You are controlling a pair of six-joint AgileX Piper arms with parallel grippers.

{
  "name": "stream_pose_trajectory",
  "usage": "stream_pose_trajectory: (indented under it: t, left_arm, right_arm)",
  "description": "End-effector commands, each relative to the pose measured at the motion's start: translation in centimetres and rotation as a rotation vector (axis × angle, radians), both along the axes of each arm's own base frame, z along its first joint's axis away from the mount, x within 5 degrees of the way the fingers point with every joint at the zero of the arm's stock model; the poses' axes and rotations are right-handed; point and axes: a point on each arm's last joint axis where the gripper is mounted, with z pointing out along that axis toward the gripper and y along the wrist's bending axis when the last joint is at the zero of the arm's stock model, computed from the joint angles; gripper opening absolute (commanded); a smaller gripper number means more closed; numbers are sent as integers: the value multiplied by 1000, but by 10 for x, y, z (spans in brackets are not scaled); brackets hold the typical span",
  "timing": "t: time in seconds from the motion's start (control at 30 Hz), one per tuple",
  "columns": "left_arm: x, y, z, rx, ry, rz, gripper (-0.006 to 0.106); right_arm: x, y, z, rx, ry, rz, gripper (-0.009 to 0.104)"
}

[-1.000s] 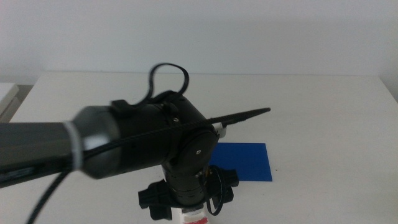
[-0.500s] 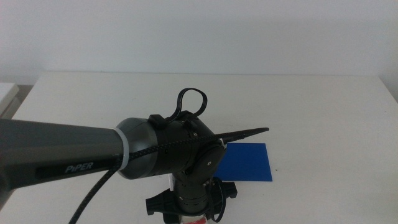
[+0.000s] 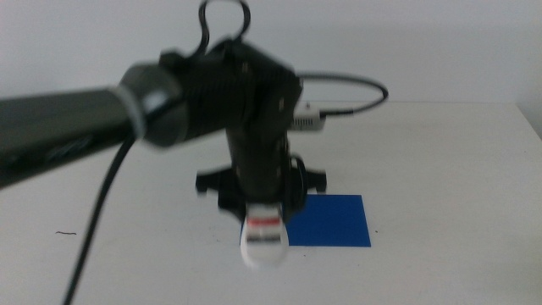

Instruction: Use one arm to grab the shoe from the table and place it on the mat.

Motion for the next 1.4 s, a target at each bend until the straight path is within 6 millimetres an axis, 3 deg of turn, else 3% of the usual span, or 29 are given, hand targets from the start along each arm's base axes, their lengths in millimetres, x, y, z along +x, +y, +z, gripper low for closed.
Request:
stream_pose_trajectory:
  t: [0.0,0.17,0.37,0.53,0.77,0.8,1.07,1.37]
  left_arm:
    - [26,-2,2,8,22,-47,-2]
    - [70,-22,-5,-27,-30,-98,-2]
    - [97,-52,-12,-100,-75,-277,-2]
    - [94,-63,-12,-40,-132,-673,1]
    - [80,-77,-18,146,-224,-1573,9]
    - [79,-79,-21,157,-222,-1641,9]
    - [74,-72,-44,161,-123,-1614,9]
    - [74,-71,-49,176,-105,-1613,9]
  right_arm:
    - [0,0,0,-10,-9,1,79]
    - [0,0,0,-10,-9,1,79]
    - [0,0,0,-10,-9,1,79]
    - [0,0,0,-10,-9,1,79]
    - [0,0,0,-10,-9,1,79]
    - [0,0,0,-10,-9,1,79]
    - [0,0,0,-10,-9,1,79]
    - [0,0,0,-10,-9,1,79]
